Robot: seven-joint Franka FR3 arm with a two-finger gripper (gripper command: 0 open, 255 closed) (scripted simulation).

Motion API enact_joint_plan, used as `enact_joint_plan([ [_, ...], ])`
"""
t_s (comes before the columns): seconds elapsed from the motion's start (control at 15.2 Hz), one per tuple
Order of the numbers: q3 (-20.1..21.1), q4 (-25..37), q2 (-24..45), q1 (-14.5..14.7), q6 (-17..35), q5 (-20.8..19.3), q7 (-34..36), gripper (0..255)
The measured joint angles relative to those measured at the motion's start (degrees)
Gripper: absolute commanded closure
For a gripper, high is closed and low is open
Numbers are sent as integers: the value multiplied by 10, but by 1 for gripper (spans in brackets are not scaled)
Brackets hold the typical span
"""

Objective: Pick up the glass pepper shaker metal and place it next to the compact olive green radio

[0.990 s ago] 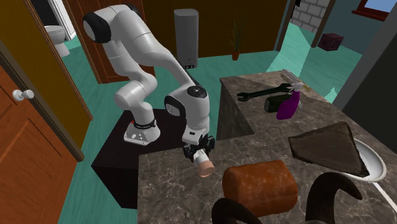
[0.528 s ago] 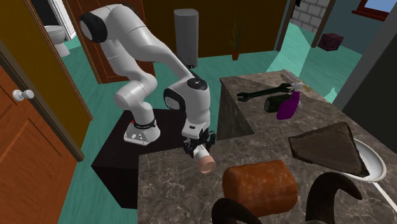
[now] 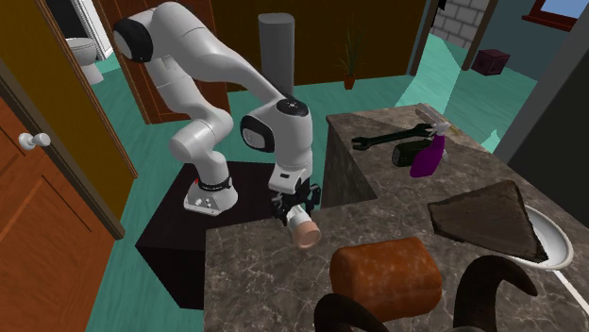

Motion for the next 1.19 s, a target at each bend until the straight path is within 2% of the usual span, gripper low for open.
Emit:
enact_joint_plan([
  [1.19, 12, 99, -53, 3, -152, 9, -8, 255],
])
